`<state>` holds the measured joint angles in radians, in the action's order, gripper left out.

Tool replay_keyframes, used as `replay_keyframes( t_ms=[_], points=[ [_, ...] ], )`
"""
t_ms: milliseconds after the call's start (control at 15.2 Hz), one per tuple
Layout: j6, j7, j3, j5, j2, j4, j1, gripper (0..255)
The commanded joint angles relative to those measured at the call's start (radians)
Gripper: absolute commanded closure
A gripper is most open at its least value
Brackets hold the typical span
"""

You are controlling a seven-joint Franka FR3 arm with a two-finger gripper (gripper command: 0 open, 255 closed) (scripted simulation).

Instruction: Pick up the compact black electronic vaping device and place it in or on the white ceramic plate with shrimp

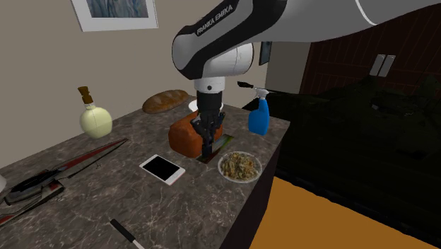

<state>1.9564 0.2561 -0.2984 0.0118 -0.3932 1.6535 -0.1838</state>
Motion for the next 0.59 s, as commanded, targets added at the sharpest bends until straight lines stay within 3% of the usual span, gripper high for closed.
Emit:
replay_keyframes(
  t_ms=[0,528],
  points=[
    [-0.011,0.041,0.011,-0.004,0.008,0.0,0.028,255],
    [-0.05,0.206,0.064,-0.009,0.006,-0.031,0.142,255]
  ],
)
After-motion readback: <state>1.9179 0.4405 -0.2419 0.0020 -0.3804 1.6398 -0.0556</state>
